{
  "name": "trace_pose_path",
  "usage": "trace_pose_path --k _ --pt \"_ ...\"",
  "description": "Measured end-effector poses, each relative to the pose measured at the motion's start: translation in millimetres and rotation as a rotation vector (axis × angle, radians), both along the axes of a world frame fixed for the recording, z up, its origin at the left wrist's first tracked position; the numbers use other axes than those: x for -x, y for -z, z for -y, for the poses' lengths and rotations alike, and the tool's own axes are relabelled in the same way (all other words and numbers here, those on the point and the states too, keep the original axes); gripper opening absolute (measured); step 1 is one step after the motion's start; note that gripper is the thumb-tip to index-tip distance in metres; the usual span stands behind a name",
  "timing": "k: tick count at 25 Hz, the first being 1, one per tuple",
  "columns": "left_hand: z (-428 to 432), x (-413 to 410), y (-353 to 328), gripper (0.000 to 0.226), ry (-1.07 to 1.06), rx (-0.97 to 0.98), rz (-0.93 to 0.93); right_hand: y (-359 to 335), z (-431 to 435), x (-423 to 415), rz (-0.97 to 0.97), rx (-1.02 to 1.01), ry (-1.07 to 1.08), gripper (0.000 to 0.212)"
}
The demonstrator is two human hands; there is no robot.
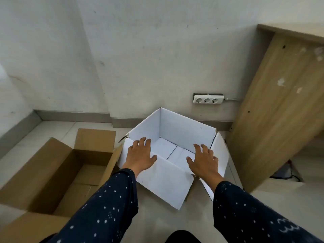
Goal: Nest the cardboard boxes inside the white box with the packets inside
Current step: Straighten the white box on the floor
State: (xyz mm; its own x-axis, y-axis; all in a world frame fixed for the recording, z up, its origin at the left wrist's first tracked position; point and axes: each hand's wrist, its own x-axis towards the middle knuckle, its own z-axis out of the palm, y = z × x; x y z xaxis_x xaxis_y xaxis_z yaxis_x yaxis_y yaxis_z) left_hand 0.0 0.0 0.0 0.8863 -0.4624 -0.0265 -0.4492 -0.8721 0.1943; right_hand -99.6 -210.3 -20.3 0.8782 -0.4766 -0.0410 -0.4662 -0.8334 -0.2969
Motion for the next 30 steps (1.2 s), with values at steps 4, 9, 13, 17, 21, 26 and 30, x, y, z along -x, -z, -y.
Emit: trace_pose_path --k 4,9,13,17,21,26,30 --pt "5 -24 28 0.073 -0.076 -0.012 -0.131 37 2 -1 -0.025 -0.041 0.178 0.077" --pt "11 -42 64 0.071 -0.035 -0.058 -0.134 68 5 -17 0.089 -0.354 0.325 0.089" --pt "24 -49 88 0.054 -0.051 0.027 -0.03 83 34 -39 0.152 -0.48 0.351 0.098" --pt "61 -42 93 0.051 -0.106 0.065 0.007 82 94 -67 0.056 -0.353 0.245 0.098" --pt "73 -53 89 0.049 -0.173 0.178 0.101 72 141 -80 0.013 -0.353 0.202 0.091" --pt "32 -116 86 0.068 -0.413 0.437 -0.109 91 112 -68 0.272 -0.474 0.519 0.074" --pt "34 -127 93 0.049 -0.399 0.422 -0.208 94 118 -76 0.242 -0.458 0.601 0.057"
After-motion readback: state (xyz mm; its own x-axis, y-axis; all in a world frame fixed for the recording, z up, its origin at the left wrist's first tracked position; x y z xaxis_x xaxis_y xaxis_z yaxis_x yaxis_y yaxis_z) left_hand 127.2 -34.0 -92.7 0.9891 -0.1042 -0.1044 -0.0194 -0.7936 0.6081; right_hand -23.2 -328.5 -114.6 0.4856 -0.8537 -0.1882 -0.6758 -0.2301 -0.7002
